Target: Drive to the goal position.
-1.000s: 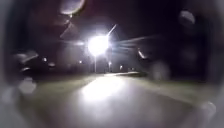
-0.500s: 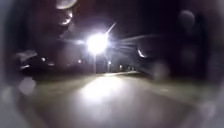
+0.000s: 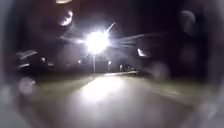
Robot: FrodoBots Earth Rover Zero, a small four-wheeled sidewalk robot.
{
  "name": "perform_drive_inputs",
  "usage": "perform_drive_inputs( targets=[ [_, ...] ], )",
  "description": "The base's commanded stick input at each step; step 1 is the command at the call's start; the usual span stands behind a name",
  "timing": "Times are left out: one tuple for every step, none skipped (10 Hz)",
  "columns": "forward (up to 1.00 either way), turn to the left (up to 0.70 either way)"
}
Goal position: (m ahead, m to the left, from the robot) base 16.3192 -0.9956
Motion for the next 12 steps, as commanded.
perform_drive_inputs(
  targets=[
    [1.0, 0.04],
    [1.0, 0.02],
    [1.0, 0.02],
    [1.0, 0.02],
    [1.0, 0.03],
    [1.0, 0.04],
    [1.0, 0.06],
    [1.0, 0.07],
    [1.0, 0.06],
    [1.0, 0.03],
    [1.0, 0.03],
    [1.0, 0.03]
  ],
)
